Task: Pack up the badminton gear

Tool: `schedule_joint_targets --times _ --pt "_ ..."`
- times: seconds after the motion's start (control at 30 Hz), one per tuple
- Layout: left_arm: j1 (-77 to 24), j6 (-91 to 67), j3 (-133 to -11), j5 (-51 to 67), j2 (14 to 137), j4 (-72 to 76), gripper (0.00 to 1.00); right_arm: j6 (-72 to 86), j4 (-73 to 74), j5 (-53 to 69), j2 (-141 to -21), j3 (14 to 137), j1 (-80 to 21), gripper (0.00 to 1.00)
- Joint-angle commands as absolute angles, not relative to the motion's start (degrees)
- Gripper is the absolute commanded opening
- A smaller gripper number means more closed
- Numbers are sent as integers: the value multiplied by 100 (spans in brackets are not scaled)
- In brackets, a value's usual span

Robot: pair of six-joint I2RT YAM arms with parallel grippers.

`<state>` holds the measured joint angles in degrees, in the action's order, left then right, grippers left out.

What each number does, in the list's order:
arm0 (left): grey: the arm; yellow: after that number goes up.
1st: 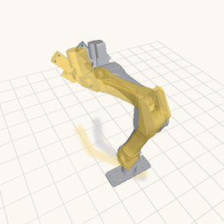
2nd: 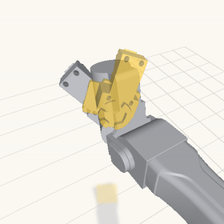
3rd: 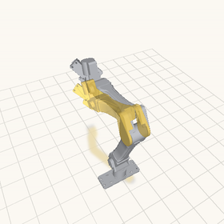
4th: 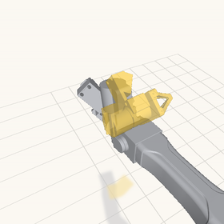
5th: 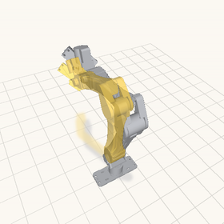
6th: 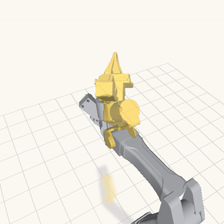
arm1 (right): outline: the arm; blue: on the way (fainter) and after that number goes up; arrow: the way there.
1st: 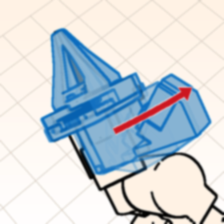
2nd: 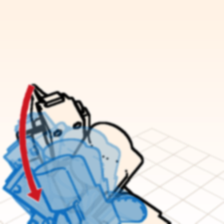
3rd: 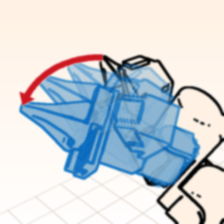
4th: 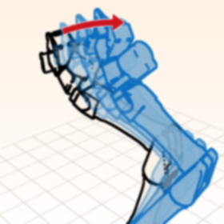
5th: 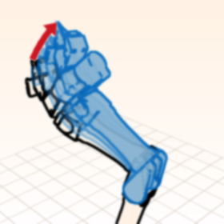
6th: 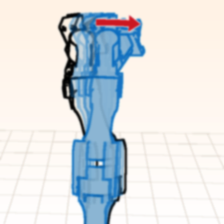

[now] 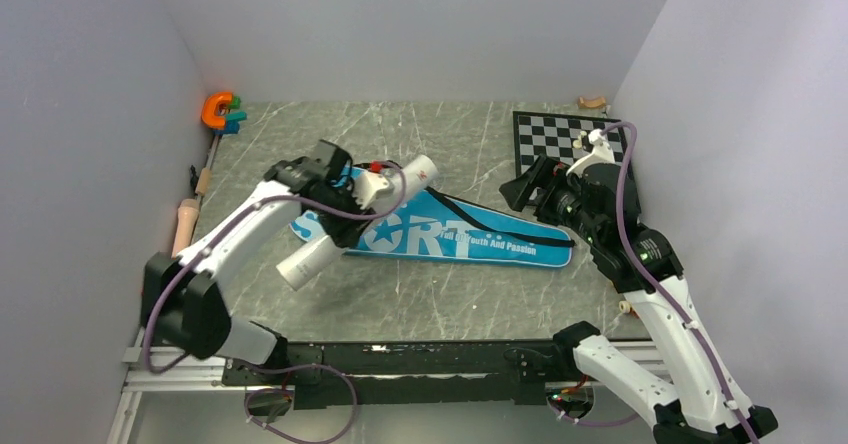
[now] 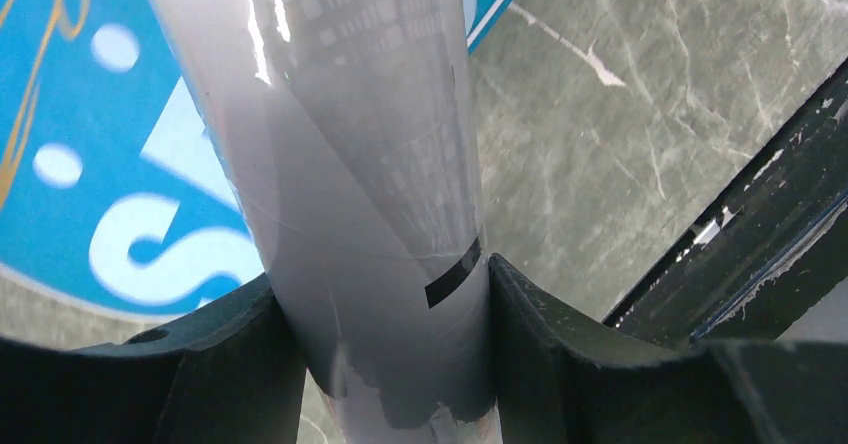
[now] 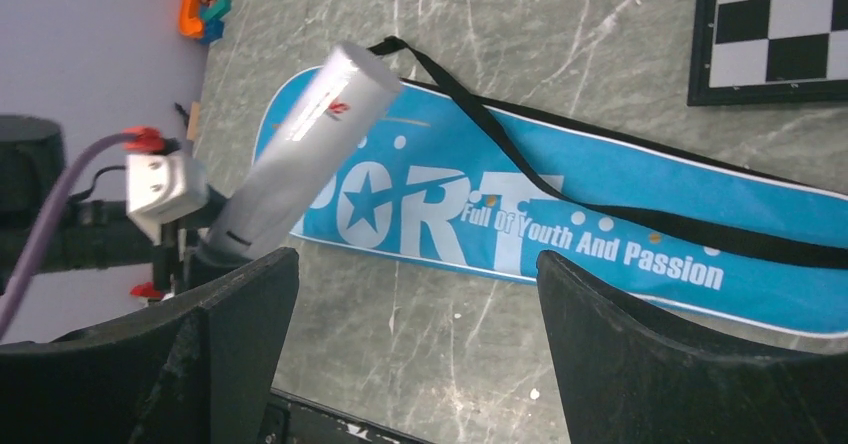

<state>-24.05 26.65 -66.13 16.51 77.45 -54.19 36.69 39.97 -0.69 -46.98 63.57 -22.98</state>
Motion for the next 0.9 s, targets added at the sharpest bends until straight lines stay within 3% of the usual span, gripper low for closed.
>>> schedule_joint_targets --times 0.0,0.2,0.47,0.5,0.63,0.87 --pt "-3104 2501 -7306 1491 8620 -5250 27 3799 4264 -462 -4445 6186 -2303 92" --pt "-3926 2846 -7850 1203 9483 -4932 33 3816 4376 -671 -4348 6057 -2290 93" --pt "-4506 2898 -8195 1140 10448 -4727 62 3842 4314 -701 -4454 6135 -2282 94" --pt "-4592 2939 -8015 1074 10391 -4579 67 3839 4298 -676 -4452 6123 -2270 95" --pt "-4785 2975 -7445 704 10173 -4176 99 3866 4188 -582 -4521 6044 -2282 96" --pt "-4548 2798 -7542 623 9468 -4326 100 3859 4172 -563 -4557 6027 -2276 100"
